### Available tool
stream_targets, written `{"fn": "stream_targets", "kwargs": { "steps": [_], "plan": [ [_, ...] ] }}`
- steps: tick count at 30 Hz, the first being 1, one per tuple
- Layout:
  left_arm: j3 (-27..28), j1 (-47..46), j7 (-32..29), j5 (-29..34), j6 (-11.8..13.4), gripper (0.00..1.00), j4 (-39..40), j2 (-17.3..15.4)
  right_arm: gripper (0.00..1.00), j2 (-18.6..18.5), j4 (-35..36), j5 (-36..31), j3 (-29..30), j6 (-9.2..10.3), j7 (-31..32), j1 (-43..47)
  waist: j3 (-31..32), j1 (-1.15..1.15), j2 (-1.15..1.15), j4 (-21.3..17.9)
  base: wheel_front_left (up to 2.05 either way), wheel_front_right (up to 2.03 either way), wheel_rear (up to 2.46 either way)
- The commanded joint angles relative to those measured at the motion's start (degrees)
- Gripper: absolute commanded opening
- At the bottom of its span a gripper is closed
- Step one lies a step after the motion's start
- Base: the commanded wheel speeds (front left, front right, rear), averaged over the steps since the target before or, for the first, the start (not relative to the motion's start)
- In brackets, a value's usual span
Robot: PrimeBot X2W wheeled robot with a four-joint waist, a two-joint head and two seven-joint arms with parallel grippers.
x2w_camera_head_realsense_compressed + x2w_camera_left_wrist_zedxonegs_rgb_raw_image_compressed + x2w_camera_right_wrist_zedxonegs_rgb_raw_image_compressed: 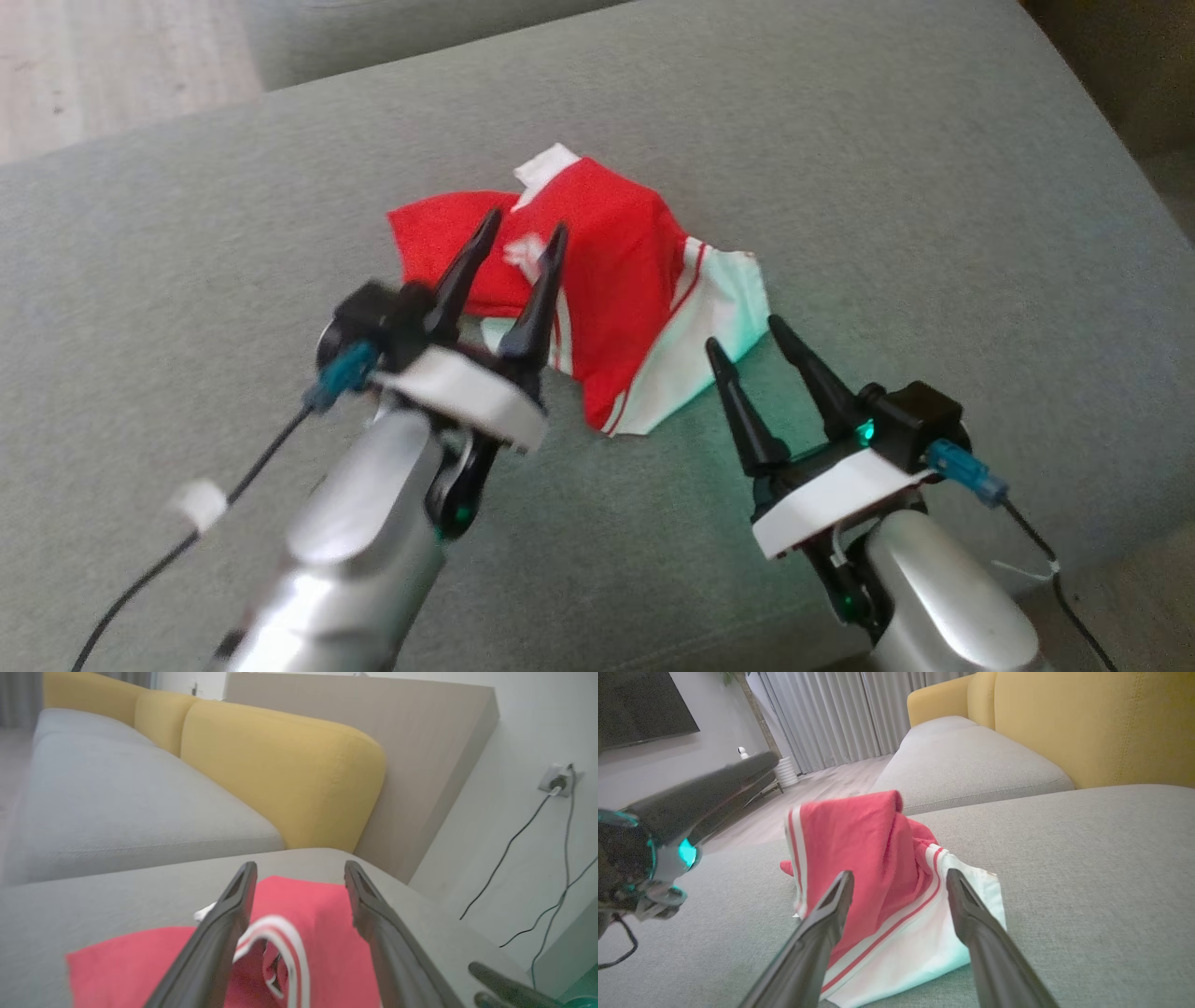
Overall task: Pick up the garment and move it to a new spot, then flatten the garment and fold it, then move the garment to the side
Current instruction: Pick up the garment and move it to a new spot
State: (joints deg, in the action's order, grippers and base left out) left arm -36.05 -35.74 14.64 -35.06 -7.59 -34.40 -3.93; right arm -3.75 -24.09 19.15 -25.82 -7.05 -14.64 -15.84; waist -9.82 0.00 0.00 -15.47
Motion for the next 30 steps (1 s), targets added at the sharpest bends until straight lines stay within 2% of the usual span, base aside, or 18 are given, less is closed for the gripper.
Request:
{"fn": "stream_targets", "kwargs": {
  "steps": [1,5,13,24,30],
  "plan": [
    [4.0,1.0,0.4,2.4,0.1,1.00,2.1,-1.3,1.00,0.9,1.8,-0.1,0.0,-0.44,-0.4,-0.5,0.7,0.00,0.00,1.7,0.00,0.00,0.00],
    [10.2,7.0,0.4,7.8,0.6,1.00,4.6,-2.3,1.00,0.9,1.2,-1.2,1.9,-0.44,-0.4,-0.3,1.8,0.00,0.00,4.2,0.00,0.00,0.00],
    [23.8,20.5,0.4,16.4,2.1,1.00,10.4,-0.8,1.00,0.9,0.2,-3.1,5.8,-0.44,-0.4,1.8,5.3,0.00,0.00,8.6,0.00,0.00,0.00],
    [34.7,32.7,0.4,22.4,3.6,1.00,15.0,0.9,1.00,0.9,-0.4,-4.2,9.0,-0.44,-0.4,5.4,8.8,0.00,0.00,11.8,0.00,0.00,0.00],
    [35.6,34.9,0.4,22.5,3.1,1.00,15.7,1.0,1.00,0.9,-1.4,-4.5,9.5,-0.44,-0.4,6.4,9.2,0.00,0.00,12.6,0.00,0.00,0.00]
  ]
}}
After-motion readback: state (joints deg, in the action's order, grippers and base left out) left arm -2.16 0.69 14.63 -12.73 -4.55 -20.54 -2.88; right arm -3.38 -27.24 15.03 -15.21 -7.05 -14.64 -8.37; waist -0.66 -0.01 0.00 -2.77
